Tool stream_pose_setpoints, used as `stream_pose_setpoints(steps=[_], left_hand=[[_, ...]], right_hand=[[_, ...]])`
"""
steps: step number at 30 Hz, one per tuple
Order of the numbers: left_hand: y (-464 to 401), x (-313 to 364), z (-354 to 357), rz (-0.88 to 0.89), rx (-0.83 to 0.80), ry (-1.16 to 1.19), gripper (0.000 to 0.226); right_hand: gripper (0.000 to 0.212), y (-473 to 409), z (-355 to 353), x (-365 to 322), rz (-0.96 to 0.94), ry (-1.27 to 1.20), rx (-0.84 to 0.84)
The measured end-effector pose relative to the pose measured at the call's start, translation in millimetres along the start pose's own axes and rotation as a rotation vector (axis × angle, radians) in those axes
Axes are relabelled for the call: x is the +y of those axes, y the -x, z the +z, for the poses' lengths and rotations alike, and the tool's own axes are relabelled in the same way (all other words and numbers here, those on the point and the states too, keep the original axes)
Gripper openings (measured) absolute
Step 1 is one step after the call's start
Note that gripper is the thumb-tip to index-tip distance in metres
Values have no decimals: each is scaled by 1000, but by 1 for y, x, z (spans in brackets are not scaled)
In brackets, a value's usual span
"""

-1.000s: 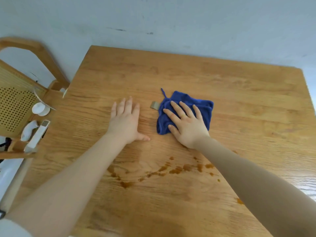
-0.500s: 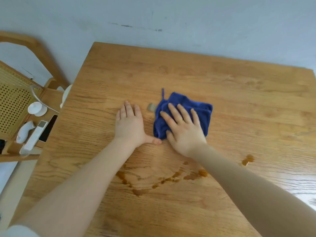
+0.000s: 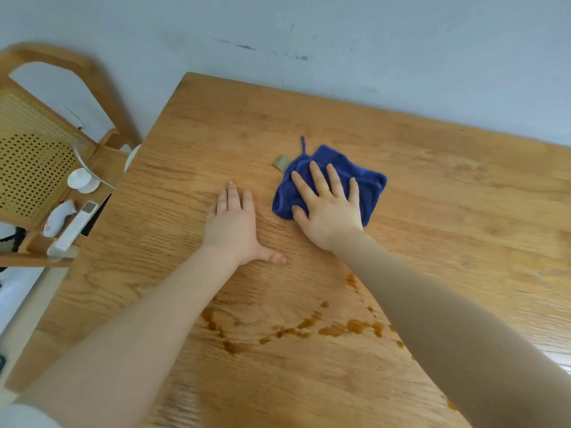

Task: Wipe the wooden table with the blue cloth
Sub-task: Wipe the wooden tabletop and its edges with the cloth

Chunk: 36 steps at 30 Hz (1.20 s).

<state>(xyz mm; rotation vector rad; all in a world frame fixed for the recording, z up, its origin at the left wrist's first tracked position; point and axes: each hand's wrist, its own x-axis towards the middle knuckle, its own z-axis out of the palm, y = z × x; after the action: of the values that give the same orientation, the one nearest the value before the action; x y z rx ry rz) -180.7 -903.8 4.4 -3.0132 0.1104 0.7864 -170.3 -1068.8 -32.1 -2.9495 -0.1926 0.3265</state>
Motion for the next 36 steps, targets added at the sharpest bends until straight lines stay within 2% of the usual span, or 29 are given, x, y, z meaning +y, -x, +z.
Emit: stream_pose_setpoints(steps=[3,6,11,13,18,21,23,26,28,33,36], left_hand=[[-1,-1,-1,-4,7,13,146],[-2,2,-2,-25,-6,8,147],[-1,3,0,-51,-36,21,148],[0,6,-2,-66,-48,24,149],[1,9,-8,-84,-45,63,147],[1,8,-7,-75,-38,79,147],[0,6,-5,-76,-30,91,148],[-5,3,1,-57,-14,74,149],[-6,-1,7,-49,0,89,150],[-2,-8,5,1,48,168,146],[-1,-22,-3,78,-23,340,132]], right_hand=[[64,31,8,0,-217,45,-20],[74,10,0,23,-332,65,-42],[65,-45,-8,31,-100,30,-2],[63,-42,-9,25,-94,41,-1],[64,16,1,9,-326,47,-43],[65,18,0,20,-482,57,-75],[69,-3,-4,30,-436,58,-40],[68,-42,-7,32,-165,0,-12],[65,-52,-6,23,-65,11,16],[67,-6,2,-8,-124,31,10],[74,25,12,-21,-221,74,-40]])
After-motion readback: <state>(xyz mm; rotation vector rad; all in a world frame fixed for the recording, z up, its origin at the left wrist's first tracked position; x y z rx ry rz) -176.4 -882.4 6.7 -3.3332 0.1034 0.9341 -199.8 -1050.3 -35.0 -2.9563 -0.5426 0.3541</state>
